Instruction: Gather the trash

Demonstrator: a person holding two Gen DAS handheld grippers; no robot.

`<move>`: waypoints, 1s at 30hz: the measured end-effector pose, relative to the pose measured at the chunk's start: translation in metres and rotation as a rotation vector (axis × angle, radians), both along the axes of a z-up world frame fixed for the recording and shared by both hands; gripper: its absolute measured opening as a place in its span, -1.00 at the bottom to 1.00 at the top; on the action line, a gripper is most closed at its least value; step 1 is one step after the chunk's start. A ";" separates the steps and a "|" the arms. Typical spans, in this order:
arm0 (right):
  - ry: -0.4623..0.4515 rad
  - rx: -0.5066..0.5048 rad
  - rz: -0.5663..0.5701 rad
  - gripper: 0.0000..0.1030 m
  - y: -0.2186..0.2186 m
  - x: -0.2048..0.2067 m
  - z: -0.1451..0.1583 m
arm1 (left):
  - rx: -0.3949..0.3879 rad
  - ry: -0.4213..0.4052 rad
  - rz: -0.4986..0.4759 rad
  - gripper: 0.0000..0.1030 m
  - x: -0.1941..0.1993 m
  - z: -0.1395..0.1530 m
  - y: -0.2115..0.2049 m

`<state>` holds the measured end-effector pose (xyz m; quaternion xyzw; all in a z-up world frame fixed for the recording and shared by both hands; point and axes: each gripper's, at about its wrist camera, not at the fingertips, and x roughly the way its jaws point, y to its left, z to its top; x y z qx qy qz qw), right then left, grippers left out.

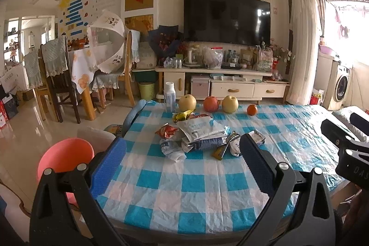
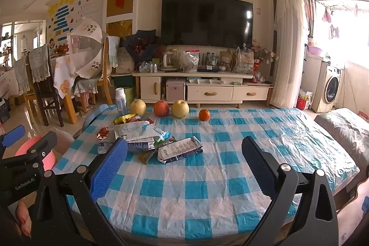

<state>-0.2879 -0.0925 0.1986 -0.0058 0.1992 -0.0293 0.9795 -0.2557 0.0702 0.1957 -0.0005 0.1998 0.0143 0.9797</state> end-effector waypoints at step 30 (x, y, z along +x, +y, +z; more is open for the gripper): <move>0.033 0.003 -0.005 0.91 -0.010 0.006 -0.016 | 0.011 -0.011 -0.006 0.92 0.005 -0.003 -0.003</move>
